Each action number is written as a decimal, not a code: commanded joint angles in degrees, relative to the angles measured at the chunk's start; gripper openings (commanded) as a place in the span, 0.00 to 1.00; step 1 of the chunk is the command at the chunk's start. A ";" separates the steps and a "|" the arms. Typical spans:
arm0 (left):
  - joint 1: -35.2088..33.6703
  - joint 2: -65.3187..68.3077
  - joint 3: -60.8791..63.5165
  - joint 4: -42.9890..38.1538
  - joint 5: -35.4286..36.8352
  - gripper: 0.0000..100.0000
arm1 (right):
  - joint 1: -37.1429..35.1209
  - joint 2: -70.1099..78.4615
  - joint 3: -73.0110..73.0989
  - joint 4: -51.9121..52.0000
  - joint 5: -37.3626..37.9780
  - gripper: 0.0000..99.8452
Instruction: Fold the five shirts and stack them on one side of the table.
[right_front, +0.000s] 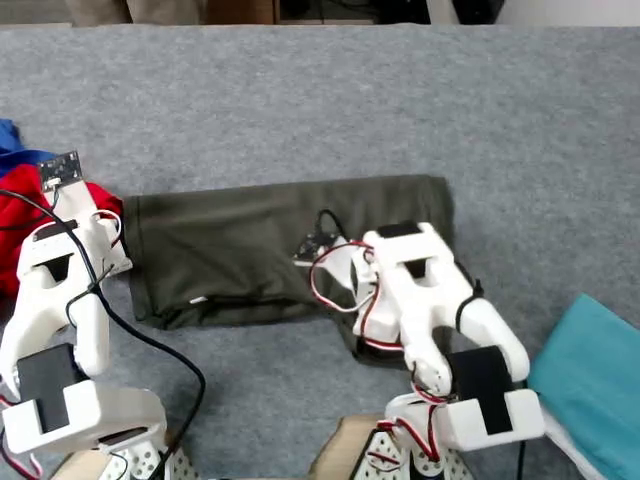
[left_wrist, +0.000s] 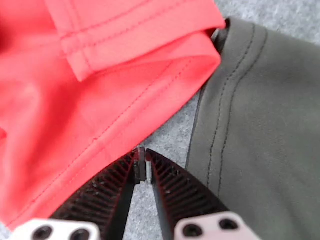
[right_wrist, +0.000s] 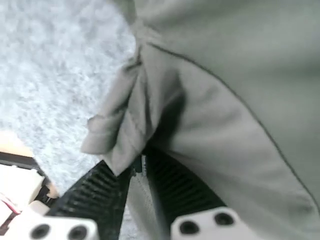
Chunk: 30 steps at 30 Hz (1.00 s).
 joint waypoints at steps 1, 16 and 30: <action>-0.35 -2.07 -0.26 -0.79 0.26 0.02 | 2.68 -0.57 1.54 -0.35 2.37 0.01; -0.26 -2.07 -0.62 -0.88 0.26 0.02 | 17.10 -0.57 -32.22 8.88 2.11 0.01; -0.26 -2.15 -0.70 -0.97 0.35 0.02 | 14.73 11.47 -31.34 -25.14 -26.20 0.01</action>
